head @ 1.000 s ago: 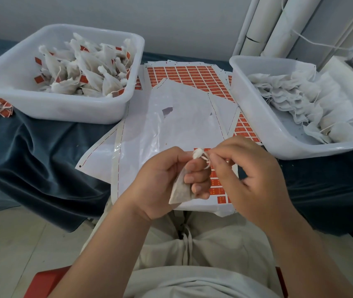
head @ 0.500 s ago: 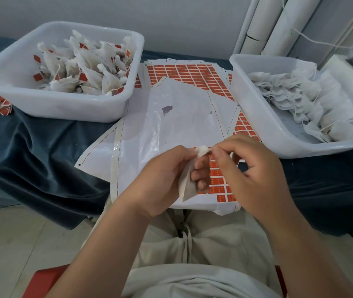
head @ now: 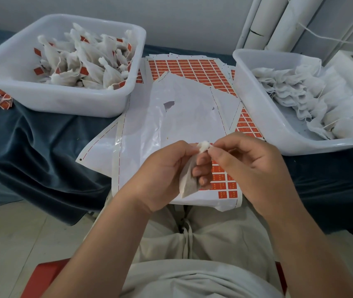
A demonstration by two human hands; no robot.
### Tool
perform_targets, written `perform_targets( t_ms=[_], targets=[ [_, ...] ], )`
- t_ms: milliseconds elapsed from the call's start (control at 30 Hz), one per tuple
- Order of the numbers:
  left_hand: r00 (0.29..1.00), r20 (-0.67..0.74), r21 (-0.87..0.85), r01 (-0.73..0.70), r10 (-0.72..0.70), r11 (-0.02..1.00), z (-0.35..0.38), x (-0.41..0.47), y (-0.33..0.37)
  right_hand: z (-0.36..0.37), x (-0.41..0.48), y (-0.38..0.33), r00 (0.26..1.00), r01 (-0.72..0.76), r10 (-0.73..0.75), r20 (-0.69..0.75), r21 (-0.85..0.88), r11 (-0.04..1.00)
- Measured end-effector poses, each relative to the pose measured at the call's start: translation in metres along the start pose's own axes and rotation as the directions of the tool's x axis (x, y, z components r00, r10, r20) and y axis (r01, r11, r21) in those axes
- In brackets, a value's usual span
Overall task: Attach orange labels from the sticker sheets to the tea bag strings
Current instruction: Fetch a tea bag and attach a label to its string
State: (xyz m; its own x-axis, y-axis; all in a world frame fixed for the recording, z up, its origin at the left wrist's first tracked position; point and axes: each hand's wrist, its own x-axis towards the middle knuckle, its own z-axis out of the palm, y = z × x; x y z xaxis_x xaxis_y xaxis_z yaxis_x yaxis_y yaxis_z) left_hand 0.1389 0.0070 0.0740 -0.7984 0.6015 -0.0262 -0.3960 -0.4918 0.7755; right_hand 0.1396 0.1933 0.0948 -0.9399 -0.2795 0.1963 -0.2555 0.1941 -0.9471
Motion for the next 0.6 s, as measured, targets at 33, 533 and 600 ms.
perform_targets(
  t_ms=[33,533,600],
  targets=[
    [1.0,-0.002,0.007,0.0,0.0,1.0,0.0,0.0,0.0,-0.001,0.0,0.0,1.0,0.022,-0.022,0.0,-0.026,0.999],
    [0.994,0.093,0.054,0.047,-0.052,0.997,0.004,0.001,-0.005,-0.023,0.003,-0.003,0.953,-0.183,0.18,0.242,-0.009,0.983],
    [0.991,0.103,0.023,0.085,-0.087,0.996,0.003,0.0,-0.003,-0.026,0.0,-0.011,0.954,-0.113,0.137,0.268,-0.102,0.988]
  ],
)
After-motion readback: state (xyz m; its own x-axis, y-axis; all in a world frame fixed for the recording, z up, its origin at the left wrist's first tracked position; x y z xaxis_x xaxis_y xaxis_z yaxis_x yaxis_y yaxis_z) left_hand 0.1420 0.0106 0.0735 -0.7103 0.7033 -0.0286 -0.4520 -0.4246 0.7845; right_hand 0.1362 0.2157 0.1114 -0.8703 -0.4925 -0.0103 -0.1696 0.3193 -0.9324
